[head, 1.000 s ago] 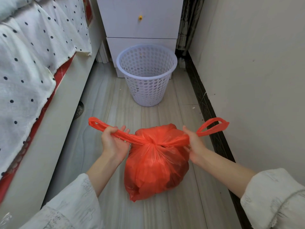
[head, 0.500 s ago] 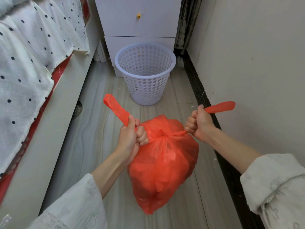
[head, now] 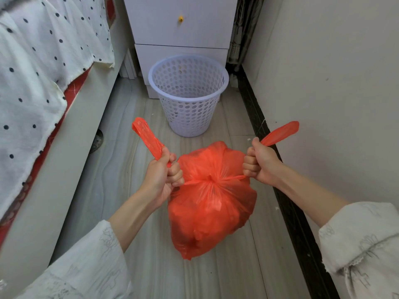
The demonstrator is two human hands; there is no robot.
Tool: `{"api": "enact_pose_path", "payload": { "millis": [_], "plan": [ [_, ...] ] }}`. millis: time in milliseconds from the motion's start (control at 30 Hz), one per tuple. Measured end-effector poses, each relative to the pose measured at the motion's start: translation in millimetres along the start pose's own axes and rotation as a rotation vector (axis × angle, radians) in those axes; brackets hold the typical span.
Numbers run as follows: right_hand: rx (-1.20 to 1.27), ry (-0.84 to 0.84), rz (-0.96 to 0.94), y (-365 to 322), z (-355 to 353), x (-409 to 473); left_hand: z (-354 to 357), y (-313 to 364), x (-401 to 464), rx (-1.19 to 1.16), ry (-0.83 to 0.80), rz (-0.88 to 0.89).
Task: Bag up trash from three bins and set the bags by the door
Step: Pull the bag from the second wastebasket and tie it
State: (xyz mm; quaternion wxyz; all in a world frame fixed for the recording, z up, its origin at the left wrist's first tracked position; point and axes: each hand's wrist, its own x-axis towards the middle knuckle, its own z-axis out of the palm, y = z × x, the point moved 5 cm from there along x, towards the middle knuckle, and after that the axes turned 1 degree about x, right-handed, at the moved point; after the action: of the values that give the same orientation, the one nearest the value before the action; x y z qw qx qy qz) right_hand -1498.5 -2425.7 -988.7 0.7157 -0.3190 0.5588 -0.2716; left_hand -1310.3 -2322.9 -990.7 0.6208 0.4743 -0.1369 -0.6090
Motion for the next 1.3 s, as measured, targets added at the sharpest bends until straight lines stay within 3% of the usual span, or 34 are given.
{"api": "enact_pose_path", "payload": {
  "millis": [133, 233, 367, 433, 567, 700, 867, 933, 1033, 1133, 1300],
  "plan": [
    [-0.08, -0.084, -0.004, 14, 26, 1, -16, -13, -2, -0.071, 0.06, -0.111],
    [0.064, -0.138, 0.035, 27, 49, 2, -17, -13, -2, -0.018, 0.064, -0.153],
    [0.142, -0.08, -0.009, 42, 66, 5, -13, -7, -4, 0.079, 0.077, -0.139],
    [0.016, -0.092, -0.072, 49, 71, 8, -13, 0, -5, 0.175, 0.119, -0.097],
    [-0.34, -0.162, -0.108, 58, 74, 6, -21, 26, -5, 0.635, 0.237, 0.093],
    [-0.831, -0.181, -0.146, 56, 73, 6, -27, 50, -7, 0.828, 0.282, 0.203],
    [-1.122, -0.451, -0.22, 56, 92, -20, -16, 53, -5, 0.447, 0.178, 0.117],
    [-1.087, -0.568, -0.242, 63, 99, -29, -10, 50, -2, 0.28, 0.135, 0.074],
    [-0.881, -0.606, -0.23, 66, 102, -31, 0, 45, 0, 0.137, 0.017, 0.009],
    [-0.768, -0.574, -0.185, 64, 98, -32, 2, 41, 1, 0.165, -0.076, -0.016],
    [-0.836, -0.493, -0.123, 64, 92, -24, -14, 32, 1, 0.429, 0.009, 0.105]
  ]
}}
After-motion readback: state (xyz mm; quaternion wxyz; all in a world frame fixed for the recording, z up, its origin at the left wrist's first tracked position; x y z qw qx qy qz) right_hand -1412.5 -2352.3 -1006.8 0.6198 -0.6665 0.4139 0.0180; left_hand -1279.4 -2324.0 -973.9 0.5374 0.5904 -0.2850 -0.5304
